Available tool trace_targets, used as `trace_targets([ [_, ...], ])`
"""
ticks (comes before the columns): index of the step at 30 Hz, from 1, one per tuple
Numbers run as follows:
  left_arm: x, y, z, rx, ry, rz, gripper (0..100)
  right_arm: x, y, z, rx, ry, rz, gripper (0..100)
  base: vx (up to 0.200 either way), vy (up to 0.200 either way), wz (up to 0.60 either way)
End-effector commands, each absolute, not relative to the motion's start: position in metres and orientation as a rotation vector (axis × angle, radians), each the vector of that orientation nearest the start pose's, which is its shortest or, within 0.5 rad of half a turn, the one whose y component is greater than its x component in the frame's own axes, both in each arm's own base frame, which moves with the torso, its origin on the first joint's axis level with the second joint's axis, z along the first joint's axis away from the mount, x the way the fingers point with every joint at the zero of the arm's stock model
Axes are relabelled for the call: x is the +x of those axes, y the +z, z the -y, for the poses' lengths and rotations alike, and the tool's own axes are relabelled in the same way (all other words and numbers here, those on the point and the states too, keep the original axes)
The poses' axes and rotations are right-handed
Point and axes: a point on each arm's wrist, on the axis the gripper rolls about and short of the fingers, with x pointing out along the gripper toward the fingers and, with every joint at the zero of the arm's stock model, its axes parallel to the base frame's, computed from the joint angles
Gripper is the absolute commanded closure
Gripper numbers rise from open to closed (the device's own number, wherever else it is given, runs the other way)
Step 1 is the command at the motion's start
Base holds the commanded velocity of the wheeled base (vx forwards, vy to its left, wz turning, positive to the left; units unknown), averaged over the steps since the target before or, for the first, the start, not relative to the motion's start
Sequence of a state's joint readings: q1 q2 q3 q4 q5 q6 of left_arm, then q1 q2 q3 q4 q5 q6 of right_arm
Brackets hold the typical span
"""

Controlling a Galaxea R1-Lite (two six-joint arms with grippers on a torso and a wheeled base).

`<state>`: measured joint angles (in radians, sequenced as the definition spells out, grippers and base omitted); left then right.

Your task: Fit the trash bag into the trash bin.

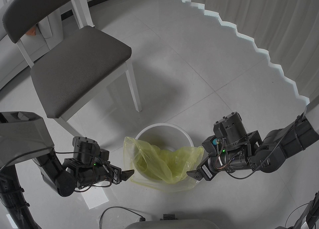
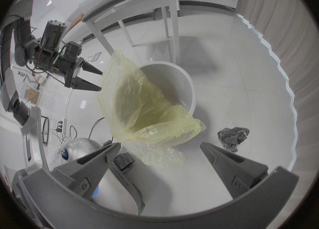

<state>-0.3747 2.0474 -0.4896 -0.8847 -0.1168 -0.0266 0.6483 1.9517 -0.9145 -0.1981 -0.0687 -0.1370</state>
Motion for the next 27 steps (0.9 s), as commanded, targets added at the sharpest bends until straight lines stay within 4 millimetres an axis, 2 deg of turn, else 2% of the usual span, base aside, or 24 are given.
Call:
trace_targets([
  [1, 0.273, 0.044, 0.108, 0.069, -0.465, -0.628, 0, 0.267, 0.095, -0.205, -0.474, 0.655, -0.76, 0, 0.0, 0.0, 0.0],
  [7, 0.269, 0.06, 0.099, 0.142, -0.495, -0.612, 0, 0.265, 0.109, -0.214, -0.599, 0.761, -0.773, 0, 0.0, 0.0, 0.0],
  [12, 0.272, 0.075, 0.092, 0.184, -0.546, -0.589, 0, 0.268, 0.111, -0.222, -0.644, 0.805, -0.749, 0, 0.0, 0.0, 0.0],
  [17, 0.268, 0.092, 0.087, 0.188, -0.554, -0.567, 0, 0.266, 0.104, -0.242, -0.645, 0.835, -0.74, 0, 0.0, 0.0, 0.0],
  [23, 0.253, 0.091, 0.082, 0.18, -0.552, -0.579, 0, 0.27, 0.092, -0.251, -0.646, 0.848, -0.709, 0, 0.0, 0.0, 0.0],
  [27, 0.253, 0.094, 0.082, 0.179, -0.552, -0.568, 0, 0.271, 0.086, -0.258, -0.651, 0.861, -0.695, 0, 0.0, 0.0, 0.0],
])
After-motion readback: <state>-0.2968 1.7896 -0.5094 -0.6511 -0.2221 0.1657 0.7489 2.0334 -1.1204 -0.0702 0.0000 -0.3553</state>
